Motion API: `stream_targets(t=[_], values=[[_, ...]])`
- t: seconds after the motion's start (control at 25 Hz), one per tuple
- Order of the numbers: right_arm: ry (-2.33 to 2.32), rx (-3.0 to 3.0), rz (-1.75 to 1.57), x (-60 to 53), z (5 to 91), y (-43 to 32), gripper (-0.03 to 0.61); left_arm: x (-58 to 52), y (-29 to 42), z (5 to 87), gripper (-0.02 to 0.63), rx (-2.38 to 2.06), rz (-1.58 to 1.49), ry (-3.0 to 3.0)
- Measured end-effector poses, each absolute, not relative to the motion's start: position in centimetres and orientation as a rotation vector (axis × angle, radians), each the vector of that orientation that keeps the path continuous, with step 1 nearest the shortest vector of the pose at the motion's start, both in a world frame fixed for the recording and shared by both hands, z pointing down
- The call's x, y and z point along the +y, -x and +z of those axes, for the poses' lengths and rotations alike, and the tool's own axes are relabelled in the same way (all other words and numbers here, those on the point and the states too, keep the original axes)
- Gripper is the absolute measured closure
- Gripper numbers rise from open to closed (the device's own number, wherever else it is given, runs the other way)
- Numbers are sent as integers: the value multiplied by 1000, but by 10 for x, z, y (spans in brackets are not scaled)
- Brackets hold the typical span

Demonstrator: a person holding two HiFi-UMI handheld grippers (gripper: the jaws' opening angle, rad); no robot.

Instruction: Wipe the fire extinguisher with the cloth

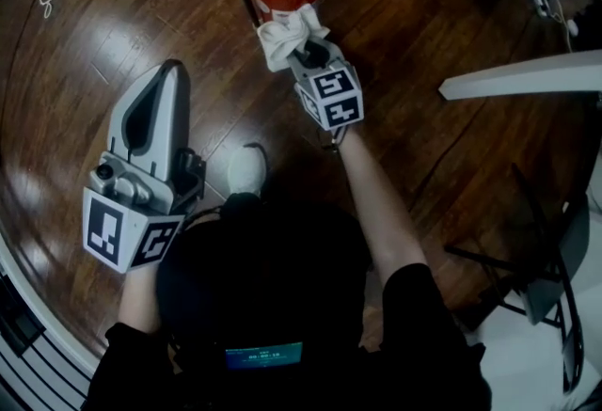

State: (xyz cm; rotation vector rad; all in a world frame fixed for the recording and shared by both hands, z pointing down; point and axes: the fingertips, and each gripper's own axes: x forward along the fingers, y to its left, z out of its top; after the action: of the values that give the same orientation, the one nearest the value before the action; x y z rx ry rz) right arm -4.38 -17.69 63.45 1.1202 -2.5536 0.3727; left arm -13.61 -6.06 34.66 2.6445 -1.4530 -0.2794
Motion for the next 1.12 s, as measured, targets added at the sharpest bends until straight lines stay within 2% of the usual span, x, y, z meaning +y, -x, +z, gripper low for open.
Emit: stream_targets(t=[0.2,0.44,0.88,1.12], values=[[-1184,-2674,304,-175,552,35,458,-90,131,347,612,-1429,-304,-2634],[-1316,-2749,306,-152,414,1,457,-126,111,309,612,-1389,-102,-2665],[-1519,-2689,312,-86,118,-61,459,-91,81,74,612,-1383,-18,-2619],[-1493,-2698,293,-14,-20,-62,459,-30,66,-53,612,-1402,-64,-2563]])
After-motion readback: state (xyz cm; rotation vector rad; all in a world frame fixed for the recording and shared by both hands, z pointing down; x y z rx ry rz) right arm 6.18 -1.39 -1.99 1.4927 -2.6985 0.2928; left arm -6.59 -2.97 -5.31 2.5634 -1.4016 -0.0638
